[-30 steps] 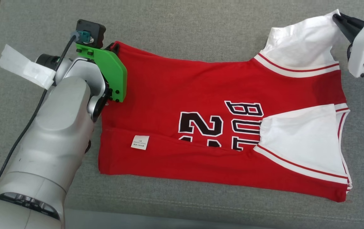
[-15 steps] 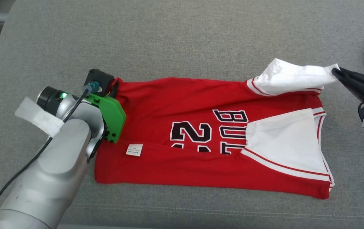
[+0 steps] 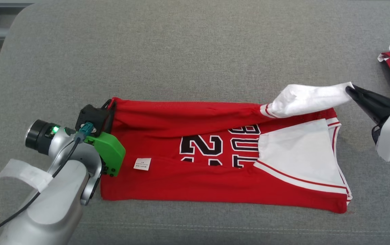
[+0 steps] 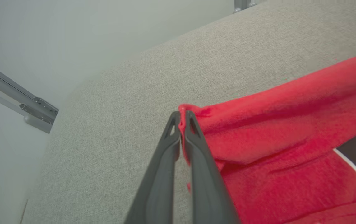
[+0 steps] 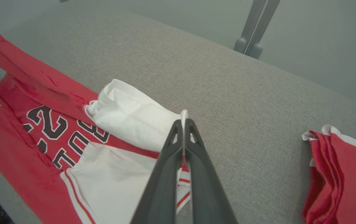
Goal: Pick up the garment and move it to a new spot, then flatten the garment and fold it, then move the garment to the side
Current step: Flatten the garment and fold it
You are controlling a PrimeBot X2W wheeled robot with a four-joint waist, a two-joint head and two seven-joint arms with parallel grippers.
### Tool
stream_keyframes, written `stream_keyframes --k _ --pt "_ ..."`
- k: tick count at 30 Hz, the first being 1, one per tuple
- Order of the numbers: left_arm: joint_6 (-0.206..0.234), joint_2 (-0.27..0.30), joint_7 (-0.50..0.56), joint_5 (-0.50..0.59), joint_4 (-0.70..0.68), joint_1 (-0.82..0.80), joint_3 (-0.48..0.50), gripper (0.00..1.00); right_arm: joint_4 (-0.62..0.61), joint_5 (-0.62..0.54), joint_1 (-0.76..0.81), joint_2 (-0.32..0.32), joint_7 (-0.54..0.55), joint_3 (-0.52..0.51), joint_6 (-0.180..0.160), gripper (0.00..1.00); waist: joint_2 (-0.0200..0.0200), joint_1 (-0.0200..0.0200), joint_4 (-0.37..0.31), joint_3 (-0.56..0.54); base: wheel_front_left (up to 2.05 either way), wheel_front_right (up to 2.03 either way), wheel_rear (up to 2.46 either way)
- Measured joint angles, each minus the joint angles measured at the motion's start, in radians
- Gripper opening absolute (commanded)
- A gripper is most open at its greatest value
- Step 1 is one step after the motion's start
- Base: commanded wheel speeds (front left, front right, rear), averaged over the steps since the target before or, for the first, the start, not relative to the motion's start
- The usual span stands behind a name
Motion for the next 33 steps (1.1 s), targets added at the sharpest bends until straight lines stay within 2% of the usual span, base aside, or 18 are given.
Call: stream_keyframes --k 9,15,20,25,29,33 --pt "0.02 -0.001 0.003 -0.028 -0.022 -0.002 0.023 0.0 0.116 -0.108 -0.094 0.114 -0.103 -0.003 0.0 0.0 0.0 0.0 0.005 0.009 0.0 0.0 0.0" --pt "0.017 -0.026 -0.013 -0.042 0.016 -0.037 0.031 0.0 0.184 -0.139 -0.133 0.152 -0.155 0.012 0.0 0.0 0.0 0.0 0.008 0.021 0.0 0.0 0.0" --pt "0.015 -0.042 -0.042 -0.051 0.051 -0.054 0.039 0.0 0.214 -0.128 -0.139 0.155 -0.18 0.028 0.0 0.0 0.0 0.0 0.01 0.028 0.0 0.0 0.0" --pt "0.034 -0.041 -0.086 -0.06 0.045 -0.033 0.049 0.0 0.163 -0.061 -0.117 0.118 -0.188 0.074 0.0 0.0 0.0 0.0 0.012 0.022 0.0 0.0 0.0" --pt "0.058 -0.02 -0.135 -0.063 -0.008 0.04 0.053 0.0 0.084 0.01 -0.07 0.046 -0.208 0.09 0.0 0.0 0.0 0.0 0.017 0.012 0.0 0.0 0.0" --pt "0.059 0.008 -0.178 -0.052 -0.07 0.121 0.034 0.0 0.009 0.051 -0.009 -0.028 -0.216 0.123 0.0 0.0 0.0 0.0 0.019 0.004 0.0 0.0 0.0"
